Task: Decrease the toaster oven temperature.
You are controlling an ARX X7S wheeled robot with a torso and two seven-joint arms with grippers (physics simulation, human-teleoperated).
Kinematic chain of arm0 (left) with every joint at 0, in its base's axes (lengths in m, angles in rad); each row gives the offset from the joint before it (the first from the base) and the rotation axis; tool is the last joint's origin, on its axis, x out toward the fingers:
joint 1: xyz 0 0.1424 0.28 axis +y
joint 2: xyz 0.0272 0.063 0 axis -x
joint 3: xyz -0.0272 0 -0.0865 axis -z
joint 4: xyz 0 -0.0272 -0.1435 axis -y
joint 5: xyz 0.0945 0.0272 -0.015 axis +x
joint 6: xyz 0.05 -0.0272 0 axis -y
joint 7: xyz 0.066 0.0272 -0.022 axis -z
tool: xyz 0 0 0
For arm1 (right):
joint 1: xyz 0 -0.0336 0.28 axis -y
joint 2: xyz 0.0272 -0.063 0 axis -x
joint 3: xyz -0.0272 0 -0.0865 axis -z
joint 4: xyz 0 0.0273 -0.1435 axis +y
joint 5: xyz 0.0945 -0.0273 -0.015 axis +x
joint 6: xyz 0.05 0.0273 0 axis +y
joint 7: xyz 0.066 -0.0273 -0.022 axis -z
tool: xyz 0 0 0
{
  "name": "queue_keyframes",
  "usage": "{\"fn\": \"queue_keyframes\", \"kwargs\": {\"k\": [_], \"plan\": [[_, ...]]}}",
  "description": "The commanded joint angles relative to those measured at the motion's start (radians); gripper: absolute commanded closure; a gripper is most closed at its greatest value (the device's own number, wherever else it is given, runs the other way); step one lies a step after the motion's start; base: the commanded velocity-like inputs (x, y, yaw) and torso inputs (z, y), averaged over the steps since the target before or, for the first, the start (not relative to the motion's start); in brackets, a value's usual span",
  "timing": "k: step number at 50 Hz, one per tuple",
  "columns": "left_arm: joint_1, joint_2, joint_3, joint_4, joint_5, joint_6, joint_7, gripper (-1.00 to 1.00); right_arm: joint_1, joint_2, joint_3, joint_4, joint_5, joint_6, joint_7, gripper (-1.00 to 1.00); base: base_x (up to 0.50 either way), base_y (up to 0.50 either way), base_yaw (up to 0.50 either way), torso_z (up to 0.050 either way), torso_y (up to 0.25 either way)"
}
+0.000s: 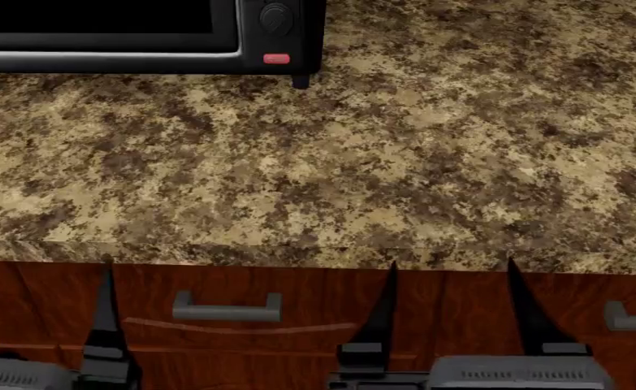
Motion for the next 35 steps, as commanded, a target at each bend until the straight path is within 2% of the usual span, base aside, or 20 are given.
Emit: {"fn": "queue_keyframes", "kwargs": {"k": [1,10,12,19,28,33,35], "plan": [[-0.063,-0.016,0.001,0.091,-0.027,-0.171,0.019,-1.00,0.050,0.006,0.002,-0.099,0.005,0.165,0.012,-1.00,0.00,0.00,0.00,0.000,0.000],[-0.160,-0.025,-0.008,0.185,-0.083,-0.390,0.054,-1.00,0.136,0.023,0.030,-0.212,0.030,0.380,0.003,-1.00,0.00,0.00,0.00,0.000,0.000],[-0.196,-0.018,-0.024,0.210,-0.114,-0.482,0.058,-1.00,0.178,0.016,0.057,-0.244,0.038,0.483,0.013,-1.00,0.00,0.00,0.00,0.000,0.000],[-0.313,-0.008,-0.060,0.268,-0.196,-0.705,0.081,-1.00,0.275,0.043,0.091,-0.321,0.070,0.660,-0.014,-1.00,0.00,0.00,0.00,0.000,0.000],[-0.482,0.015,-0.109,0.326,-0.286,-0.995,0.082,-1.00,0.482,0.094,0.098,-0.385,0.096,0.963,-0.047,-1.00,0.00,0.00,0.00,0.000,0.000],[-0.551,0.016,-0.087,0.280,-0.289,-1.018,0.080,-1.00,0.597,0.123,0.103,-0.416,0.112,1.112,-0.072,-1.00,0.00,0.00,0.00,0.000,0.000],[-0.561,0.018,-0.084,0.284,-0.293,-1.024,0.080,-1.00,0.606,0.120,0.120,-0.407,0.118,1.117,-0.080,-1.00,0.00,0.00,0.00,0.000,0.000]]}}
